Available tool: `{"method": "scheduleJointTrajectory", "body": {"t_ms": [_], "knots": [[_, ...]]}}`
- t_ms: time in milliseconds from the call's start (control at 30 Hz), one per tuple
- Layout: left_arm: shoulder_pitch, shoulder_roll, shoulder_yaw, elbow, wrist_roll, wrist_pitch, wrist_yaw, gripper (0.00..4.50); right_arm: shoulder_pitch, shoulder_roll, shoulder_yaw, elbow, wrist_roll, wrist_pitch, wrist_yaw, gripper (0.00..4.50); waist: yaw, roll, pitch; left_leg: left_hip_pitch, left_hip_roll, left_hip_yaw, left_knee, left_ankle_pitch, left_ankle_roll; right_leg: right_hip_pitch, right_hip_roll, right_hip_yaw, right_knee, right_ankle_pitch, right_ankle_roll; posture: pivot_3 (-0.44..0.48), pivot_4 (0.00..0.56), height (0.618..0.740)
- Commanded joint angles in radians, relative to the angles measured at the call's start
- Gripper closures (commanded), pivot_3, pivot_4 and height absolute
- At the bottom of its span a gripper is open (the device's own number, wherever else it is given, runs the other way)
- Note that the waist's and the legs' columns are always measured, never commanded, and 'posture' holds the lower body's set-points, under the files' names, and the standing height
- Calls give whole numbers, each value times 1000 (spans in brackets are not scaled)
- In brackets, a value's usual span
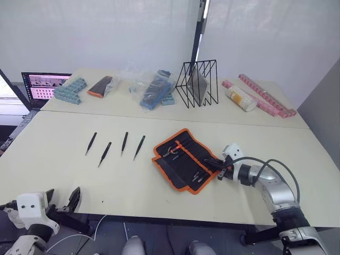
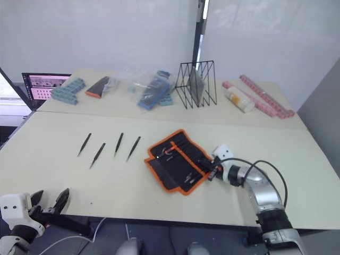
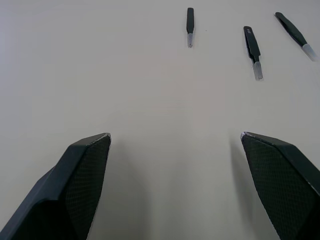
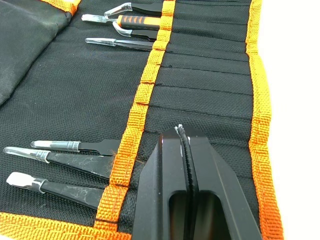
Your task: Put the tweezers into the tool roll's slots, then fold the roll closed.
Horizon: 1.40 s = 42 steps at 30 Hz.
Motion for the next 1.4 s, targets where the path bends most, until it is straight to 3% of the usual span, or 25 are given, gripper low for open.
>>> {"method": "scheduleJointTrajectory", "body": {"t_ms": [33, 233, 567, 767, 967, 1400], "knots": [[-84, 55, 3, 26, -25, 21, 20, 77, 38, -9, 22, 24, -42, 34, -12, 4500, 2, 0, 0, 0, 0, 0, 0, 0, 0, 0, 0, 0, 0, 0, 0, 0, 150, 713], [-296, 153, -24, 147, -51, 107, 32, 77, 48, -11, 27, 10, -55, 33, -11, 4500, 2, -1, -1, 0, 0, 0, 0, 0, 0, 0, 0, 0, 1, 0, 0, 0, 150, 713], [-586, 320, -201, 479, 68, 137, -24, 77, 22, -20, 30, 52, -75, 7, -8, 4500, 3, -1, -1, -1, 0, 0, -1, 0, 0, 2, 1, 0, 2, 0, 1, 0, 150, 713], [-747, 321, -276, 708, 119, 109, -32, 77, 15, -24, 33, 90, -87, -20, -13, 4500, 12, -1, -1, -1, 0, 0, -1, 0, 0, 2, 1, -1, 2, 0, 1, 0, 150, 713], [-828, 300, -343, 820, 165, 78, -54, 77, 13, -31, 34, 104, -103, -38, -11, 4500, 15, 0, -1, 1, 0, 0, -1, 0, 0, 2, 1, -1, 3, 0, 1, 0, 150, 713], [-891, 282, -353, 936, 194, 48, -58, 4172, 18, -38, 28, 91, -102, -39, -15, 4500, 24, 3, -3, 1, -1, 0, 0, 1, 0, 3, 0, -1, 3, -1, 2, 0, 150, 713]]}}
